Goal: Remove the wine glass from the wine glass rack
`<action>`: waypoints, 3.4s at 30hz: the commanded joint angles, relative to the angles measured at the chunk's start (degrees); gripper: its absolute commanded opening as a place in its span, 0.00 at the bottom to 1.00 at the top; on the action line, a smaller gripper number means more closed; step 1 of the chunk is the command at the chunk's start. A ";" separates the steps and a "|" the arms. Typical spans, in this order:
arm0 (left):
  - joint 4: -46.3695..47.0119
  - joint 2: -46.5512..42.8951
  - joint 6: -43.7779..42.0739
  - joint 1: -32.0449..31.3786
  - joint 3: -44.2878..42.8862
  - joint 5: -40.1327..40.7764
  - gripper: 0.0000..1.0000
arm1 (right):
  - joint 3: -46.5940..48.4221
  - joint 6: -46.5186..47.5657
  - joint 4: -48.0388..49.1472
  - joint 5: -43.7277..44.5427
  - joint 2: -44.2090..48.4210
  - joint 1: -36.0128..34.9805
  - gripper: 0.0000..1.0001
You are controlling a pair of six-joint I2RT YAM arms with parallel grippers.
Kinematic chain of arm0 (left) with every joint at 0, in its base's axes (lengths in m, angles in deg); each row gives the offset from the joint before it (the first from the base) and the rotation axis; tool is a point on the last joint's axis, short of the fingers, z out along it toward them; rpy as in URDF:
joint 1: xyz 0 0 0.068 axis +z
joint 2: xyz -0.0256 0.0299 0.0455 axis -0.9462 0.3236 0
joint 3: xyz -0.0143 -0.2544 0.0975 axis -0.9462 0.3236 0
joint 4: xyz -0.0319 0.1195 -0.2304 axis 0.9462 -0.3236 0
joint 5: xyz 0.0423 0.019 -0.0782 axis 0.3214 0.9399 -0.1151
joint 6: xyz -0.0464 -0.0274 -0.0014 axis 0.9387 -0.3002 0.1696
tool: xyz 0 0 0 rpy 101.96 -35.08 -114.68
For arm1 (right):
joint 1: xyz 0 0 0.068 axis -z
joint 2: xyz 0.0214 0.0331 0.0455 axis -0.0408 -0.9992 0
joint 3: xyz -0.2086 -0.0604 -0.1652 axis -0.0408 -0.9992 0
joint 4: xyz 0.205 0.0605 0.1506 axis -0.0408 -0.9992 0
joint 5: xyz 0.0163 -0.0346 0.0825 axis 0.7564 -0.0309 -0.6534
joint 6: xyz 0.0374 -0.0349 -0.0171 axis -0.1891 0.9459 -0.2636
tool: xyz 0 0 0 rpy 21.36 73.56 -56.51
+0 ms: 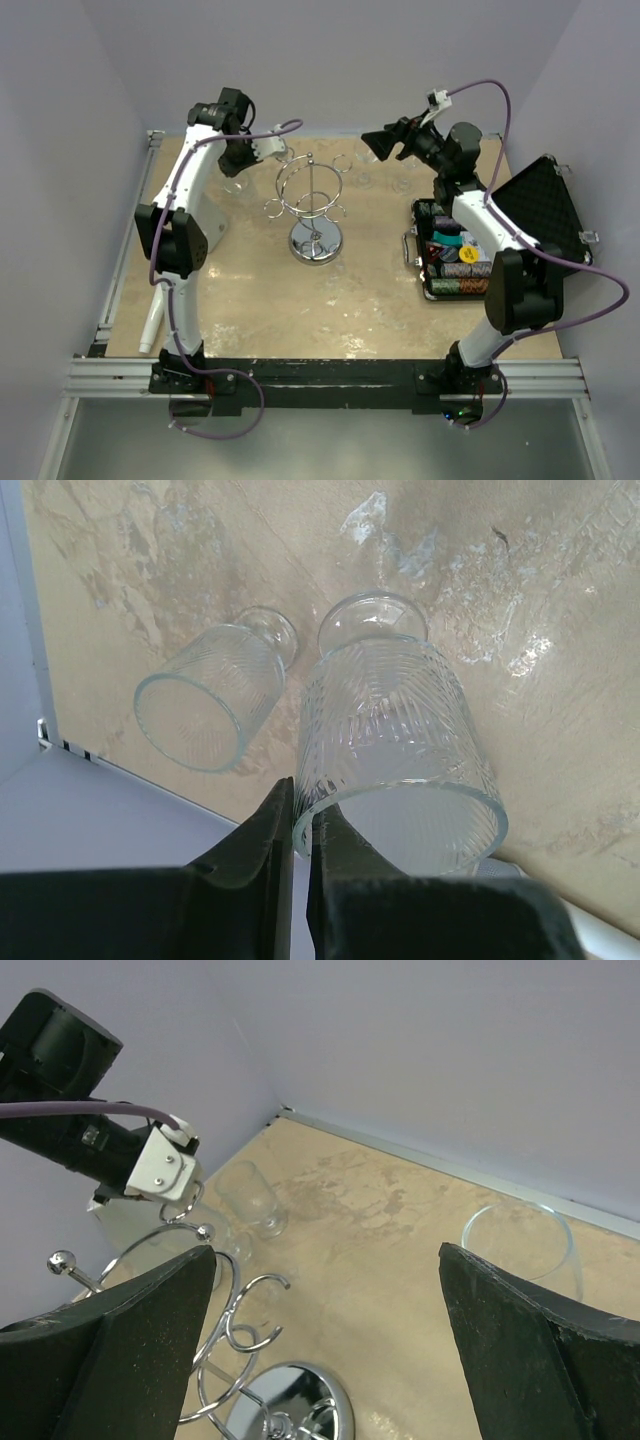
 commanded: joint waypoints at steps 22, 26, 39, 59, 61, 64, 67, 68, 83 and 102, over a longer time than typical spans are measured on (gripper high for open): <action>-1.11 -3.97 9.60 3.48 3.30 -3.72 0.00 | 0.34 -0.61 3.25 0.13 1.80 0.23 0.98; -1.02 -3.01 9.60 3.40 5.67 -1.80 0.00 | 0.25 -0.61 3.25 0.13 1.89 0.23 0.98; -0.93 1.21 8.37 3.40 3.04 -0.38 0.00 | 0.51 -0.52 2.99 0.13 1.71 0.23 0.98; -0.93 5.96 7.93 3.40 -0.47 1.19 0.00 | 1.04 0.45 2.20 -0.04 1.10 0.32 0.98; -0.93 5.96 7.93 3.48 -0.65 1.20 0.01 | 1.48 0.97 2.02 -0.04 1.10 0.23 0.99; -0.50 5.87 7.76 3.40 -0.48 1.02 0.04 | 1.92 2.03 1.85 0.31 1.01 0.32 0.98; 0.12 5.52 7.76 3.48 -0.12 1.46 0.07 | 2.01 1.94 1.84 0.13 0.92 0.23 0.99; 0.21 5.43 7.76 3.40 -0.21 1.46 0.07 | 1.75 1.77 1.84 0.13 0.92 0.23 0.99; 1.00 4.38 7.76 3.40 -0.04 0.67 0.35 | 0.34 1.85 2.20 0.13 1.98 0.32 0.98; 1.09 1.56 8.11 3.48 -1.09 1.46 0.44 | -0.01 1.85 2.28 -0.22 1.98 0.23 0.99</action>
